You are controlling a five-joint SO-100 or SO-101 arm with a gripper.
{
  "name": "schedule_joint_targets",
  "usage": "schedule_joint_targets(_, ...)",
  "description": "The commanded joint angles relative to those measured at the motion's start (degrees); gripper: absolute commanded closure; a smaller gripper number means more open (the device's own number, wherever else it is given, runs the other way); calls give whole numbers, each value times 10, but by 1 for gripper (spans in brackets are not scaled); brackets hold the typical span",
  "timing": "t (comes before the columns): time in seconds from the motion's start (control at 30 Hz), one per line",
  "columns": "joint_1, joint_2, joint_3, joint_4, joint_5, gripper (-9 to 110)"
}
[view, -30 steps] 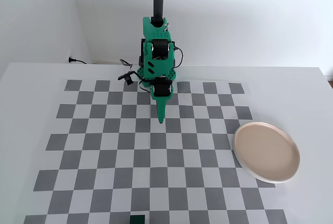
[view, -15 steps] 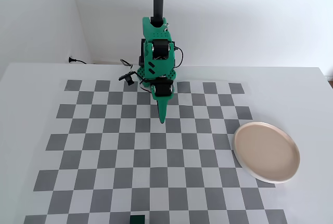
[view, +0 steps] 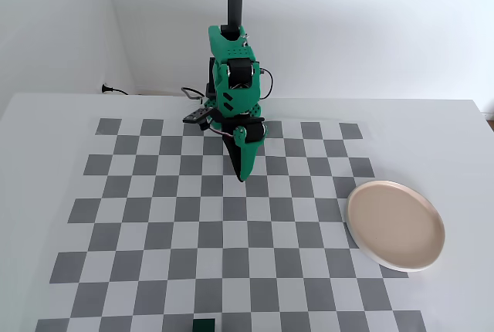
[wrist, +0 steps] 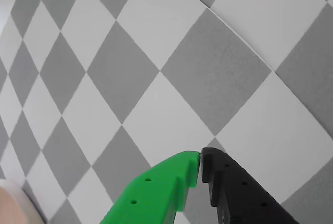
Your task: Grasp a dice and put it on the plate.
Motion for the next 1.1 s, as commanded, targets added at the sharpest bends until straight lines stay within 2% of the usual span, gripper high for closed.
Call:
schedule_joint_targets(0.0, 6, 9, -8, 2, -115, 106)
schedule_joint_targets(0.3, -18, 8, -8, -16, -352, 106)
schedule_joint_targets(0.43, -15, 8, -8, -46, -422, 95)
schedule_joint_targets(0.73, 32, 11, -11, -179, -475, 79)
schedule_joint_targets(0.9, 44, -17, -14, -234, -489, 77)
schedule_joint_targets(1.07, 47, -113, -57, -280, -490, 77)
